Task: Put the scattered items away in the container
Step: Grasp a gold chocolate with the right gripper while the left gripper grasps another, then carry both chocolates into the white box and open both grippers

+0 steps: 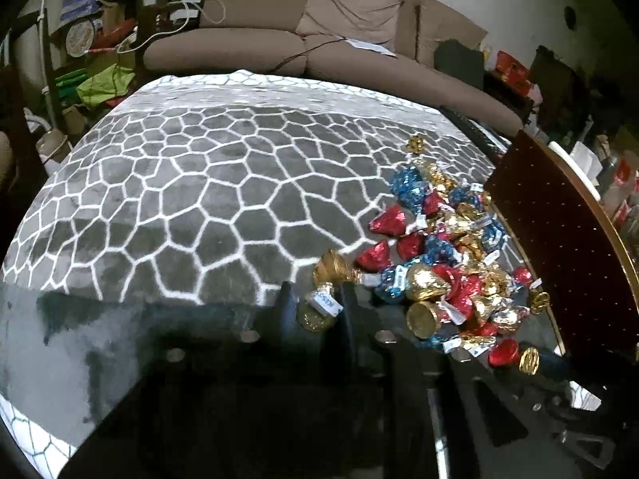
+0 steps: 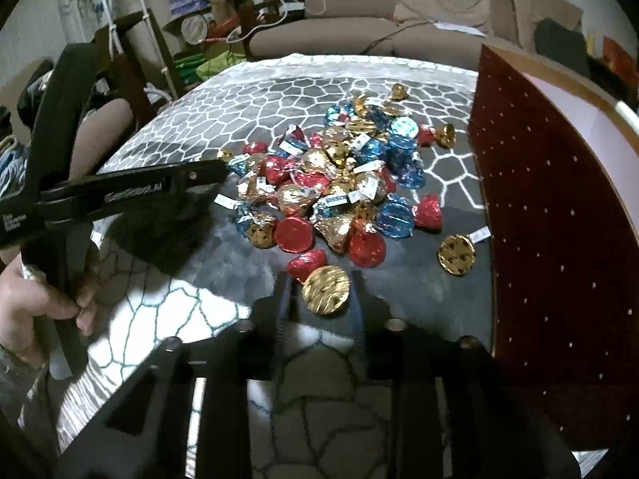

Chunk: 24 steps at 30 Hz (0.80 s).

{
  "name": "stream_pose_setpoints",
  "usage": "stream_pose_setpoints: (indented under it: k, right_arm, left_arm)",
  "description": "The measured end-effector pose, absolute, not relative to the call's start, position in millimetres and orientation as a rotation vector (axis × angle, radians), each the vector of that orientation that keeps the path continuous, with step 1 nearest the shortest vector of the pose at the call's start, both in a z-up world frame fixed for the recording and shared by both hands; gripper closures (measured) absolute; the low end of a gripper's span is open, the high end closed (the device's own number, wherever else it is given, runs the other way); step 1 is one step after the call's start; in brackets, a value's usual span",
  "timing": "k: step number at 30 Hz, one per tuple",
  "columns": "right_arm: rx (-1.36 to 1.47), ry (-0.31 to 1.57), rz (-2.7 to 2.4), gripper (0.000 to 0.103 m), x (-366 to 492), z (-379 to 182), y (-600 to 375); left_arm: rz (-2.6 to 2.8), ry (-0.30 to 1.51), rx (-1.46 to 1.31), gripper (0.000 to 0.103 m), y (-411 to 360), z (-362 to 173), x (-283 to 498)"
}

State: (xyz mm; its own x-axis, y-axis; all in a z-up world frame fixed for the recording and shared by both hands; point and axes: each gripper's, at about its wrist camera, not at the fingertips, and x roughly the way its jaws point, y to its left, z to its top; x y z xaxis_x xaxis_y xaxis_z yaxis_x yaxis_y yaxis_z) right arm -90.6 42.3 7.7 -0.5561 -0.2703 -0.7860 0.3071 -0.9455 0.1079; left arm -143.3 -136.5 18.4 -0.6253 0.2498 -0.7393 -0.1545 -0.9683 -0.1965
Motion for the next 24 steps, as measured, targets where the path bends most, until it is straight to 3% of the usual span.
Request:
stream_pose_setpoints:
  k: [7, 12, 24]
  right_arm:
    - [1.226, 0.022, -2.476, 0.083, -80, 21, 43]
    - [1.187, 0.002, -2.47, 0.083, -67, 41, 47]
    - [1.042, -0.084, -2.564, 0.083, -49, 127, 106]
  left_arm:
    - [2.652, -0.168, -1.218, 0.081, -138, 25, -126]
    - [2.669, -0.166, -1.156, 0.081, -132, 57, -102]
    - [2.605, -0.099, -1.056, 0.081, -63, 114, -50]
